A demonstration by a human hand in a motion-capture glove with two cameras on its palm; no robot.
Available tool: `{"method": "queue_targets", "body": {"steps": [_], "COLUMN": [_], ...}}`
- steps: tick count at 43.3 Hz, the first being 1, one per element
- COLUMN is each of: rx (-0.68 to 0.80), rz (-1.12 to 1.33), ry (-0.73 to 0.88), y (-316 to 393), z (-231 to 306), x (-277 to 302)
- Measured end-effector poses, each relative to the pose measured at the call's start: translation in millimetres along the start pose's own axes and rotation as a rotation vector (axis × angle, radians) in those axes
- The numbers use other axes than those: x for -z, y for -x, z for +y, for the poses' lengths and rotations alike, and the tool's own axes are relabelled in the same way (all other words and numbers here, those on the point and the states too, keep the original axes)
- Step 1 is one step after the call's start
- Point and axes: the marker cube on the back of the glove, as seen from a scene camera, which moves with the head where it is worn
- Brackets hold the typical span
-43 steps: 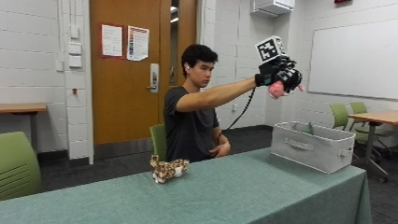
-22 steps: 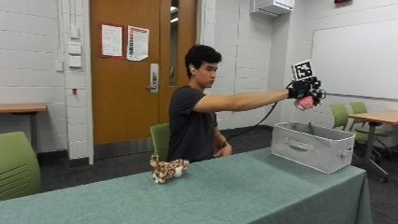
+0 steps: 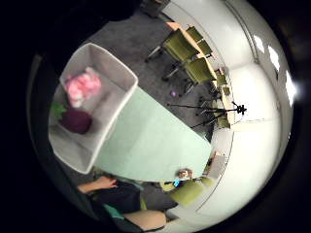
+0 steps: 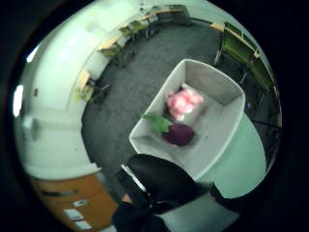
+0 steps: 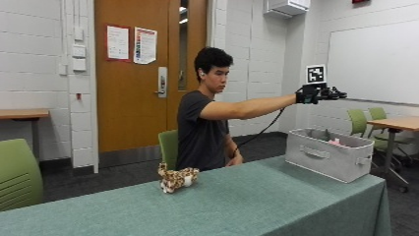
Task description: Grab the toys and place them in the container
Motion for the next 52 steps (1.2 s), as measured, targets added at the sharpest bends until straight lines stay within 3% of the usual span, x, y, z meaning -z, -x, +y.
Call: {"method": "queue_targets", "body": {"steps": [4,8,13,20,26,37,52], "rx": [-0.059,-0.021,0.011,-0.327,-0.467,-0.655,-0.775], "rz": [-0.101,-0.252,-0.148,0.132,0.096,-0.009,-0.120], "ry": [-0.002,-0.005,0.012,0.056,0.052,0.137,0.379], "y": [-17,-60,-136,-243,-301,-375,-389], "z": [28,77,157,257,346,477,566], "x": [16,27,24,10,-4,-99,-235]}}
